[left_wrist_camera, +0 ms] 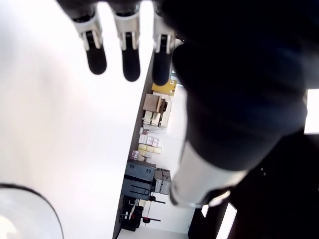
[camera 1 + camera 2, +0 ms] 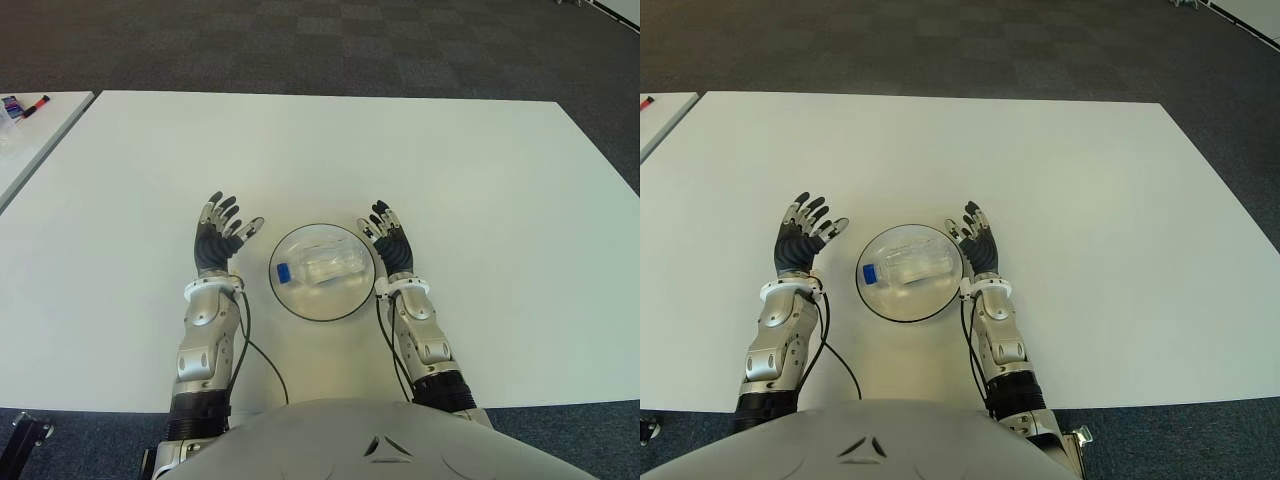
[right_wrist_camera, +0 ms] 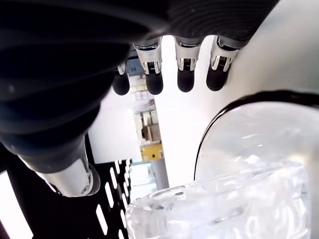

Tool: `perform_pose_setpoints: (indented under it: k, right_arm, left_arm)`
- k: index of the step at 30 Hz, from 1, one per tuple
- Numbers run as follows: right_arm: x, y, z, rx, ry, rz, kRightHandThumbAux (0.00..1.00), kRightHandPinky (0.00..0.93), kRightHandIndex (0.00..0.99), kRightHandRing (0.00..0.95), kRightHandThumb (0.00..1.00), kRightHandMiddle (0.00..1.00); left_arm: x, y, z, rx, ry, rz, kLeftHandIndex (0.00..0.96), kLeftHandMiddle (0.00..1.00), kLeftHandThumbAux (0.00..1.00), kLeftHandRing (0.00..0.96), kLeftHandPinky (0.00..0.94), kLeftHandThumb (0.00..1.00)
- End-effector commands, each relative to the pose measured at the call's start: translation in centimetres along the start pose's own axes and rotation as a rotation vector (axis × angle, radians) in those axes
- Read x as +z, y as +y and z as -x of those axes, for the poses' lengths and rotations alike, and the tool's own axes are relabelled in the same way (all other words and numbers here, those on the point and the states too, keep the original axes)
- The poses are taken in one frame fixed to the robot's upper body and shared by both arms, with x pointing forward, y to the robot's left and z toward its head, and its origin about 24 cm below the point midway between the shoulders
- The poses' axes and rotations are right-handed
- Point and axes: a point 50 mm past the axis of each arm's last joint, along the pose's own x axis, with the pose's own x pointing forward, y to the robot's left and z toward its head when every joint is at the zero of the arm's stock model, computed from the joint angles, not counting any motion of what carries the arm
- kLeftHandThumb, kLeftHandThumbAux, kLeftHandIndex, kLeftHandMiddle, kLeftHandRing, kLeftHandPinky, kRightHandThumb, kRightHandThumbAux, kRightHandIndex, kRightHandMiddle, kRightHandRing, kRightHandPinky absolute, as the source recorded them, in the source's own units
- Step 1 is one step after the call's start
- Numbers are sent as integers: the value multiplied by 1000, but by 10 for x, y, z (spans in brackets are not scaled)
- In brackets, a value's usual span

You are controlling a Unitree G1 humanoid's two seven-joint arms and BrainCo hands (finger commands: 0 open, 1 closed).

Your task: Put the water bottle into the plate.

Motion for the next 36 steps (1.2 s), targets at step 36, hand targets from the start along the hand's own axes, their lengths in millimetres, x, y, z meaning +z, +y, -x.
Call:
perform_pose_setpoints:
  k: [36]
  right_arm:
    - [-3,9,1,27,-111,115,633,0,0,0,0,0]
  left_arm:
    - [-28,-8,7,-19,139,-45,114,184,953,172,187,46]
